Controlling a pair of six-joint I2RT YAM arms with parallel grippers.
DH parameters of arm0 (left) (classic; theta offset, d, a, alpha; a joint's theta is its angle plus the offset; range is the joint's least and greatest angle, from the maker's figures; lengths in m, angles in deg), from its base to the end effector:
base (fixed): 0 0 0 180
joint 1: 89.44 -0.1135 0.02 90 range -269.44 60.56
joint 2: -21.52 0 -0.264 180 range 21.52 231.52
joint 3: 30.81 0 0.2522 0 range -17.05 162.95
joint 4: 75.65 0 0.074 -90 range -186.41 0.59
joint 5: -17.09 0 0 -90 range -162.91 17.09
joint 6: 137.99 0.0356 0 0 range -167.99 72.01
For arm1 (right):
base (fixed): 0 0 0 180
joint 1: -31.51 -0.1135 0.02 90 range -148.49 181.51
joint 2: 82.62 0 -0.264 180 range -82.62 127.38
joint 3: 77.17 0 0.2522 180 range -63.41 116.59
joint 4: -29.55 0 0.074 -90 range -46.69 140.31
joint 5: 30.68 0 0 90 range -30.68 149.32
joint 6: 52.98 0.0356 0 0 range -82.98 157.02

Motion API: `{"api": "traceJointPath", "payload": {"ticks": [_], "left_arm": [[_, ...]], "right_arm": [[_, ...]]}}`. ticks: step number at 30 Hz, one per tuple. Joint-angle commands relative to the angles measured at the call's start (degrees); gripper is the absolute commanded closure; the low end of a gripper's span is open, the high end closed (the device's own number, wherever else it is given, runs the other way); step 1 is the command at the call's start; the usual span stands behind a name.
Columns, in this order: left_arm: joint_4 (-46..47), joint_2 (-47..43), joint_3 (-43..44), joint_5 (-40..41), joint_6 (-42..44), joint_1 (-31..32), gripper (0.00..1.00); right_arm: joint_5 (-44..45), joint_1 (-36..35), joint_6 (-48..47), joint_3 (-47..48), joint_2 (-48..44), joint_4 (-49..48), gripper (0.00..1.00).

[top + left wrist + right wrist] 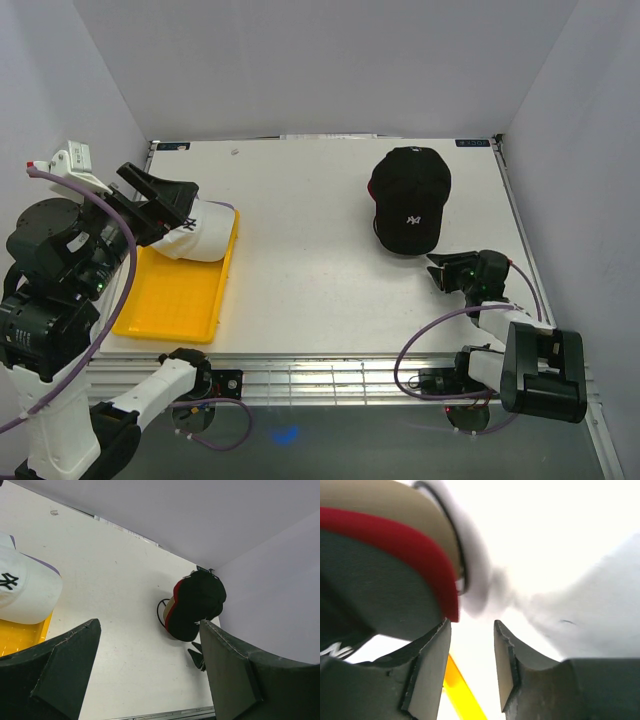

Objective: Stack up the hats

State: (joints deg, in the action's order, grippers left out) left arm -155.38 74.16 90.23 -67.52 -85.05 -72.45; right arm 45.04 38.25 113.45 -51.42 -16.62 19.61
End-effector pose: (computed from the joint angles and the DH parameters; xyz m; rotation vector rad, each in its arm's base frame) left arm 0.0583 -0.0143 0.5363 -0.3832 1.7658 -0.5966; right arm 0.1984 -0.0146 0.1370 1.3640 1.7792 0.9629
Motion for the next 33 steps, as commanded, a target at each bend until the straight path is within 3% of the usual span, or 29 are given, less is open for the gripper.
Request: {"api": "traceJointPath", "payload": {"ticks": [1, 12, 16, 21, 25, 28, 33], "left_arm": [[-0.21, -0.43, -0.32, 0.06, 0.06, 0.06, 0.1], [0.06, -0.43, -3.3, 0.06, -0.99, 0.06, 0.1], [2.07, -1.49, -8.66, -0.03, -3.01, 0.06, 0.1], [4.89, -2.98, -17.09, -0.73, -5.56, 0.06, 0.1], [6.38, -3.25, -19.66, -1.78, -7.06, 0.06, 0.11], [6.39, -2.81, -18.7, -2.66, -6.89, 0.06, 0.12], [4.98, -2.46, -14.92, -4.16, -5.4, 0.06, 0.12]], "right_arm": [[1.28, 0.29, -2.33, 0.23, 0.18, 4.54, 0.54], [-2.58, 0.2, -6.98, 2.6, -5.96, 10.25, 0.51], [-5.93, -1.64, -16.09, 6.89, -8.25, 15.43, 0.51], [-0.58, -15.94, -20.61, 9.63, -14.49, 20.98, 0.5], [6.87, -34.89, -21.05, 15.85, -11.87, 19.57, 0.5], [11.19, -44.84, -24.73, 27.62, -3.18, 20.27, 0.51], [8.06, -51.56, -27.73, 49.56, 15.89, 17.38, 0.5]]}}
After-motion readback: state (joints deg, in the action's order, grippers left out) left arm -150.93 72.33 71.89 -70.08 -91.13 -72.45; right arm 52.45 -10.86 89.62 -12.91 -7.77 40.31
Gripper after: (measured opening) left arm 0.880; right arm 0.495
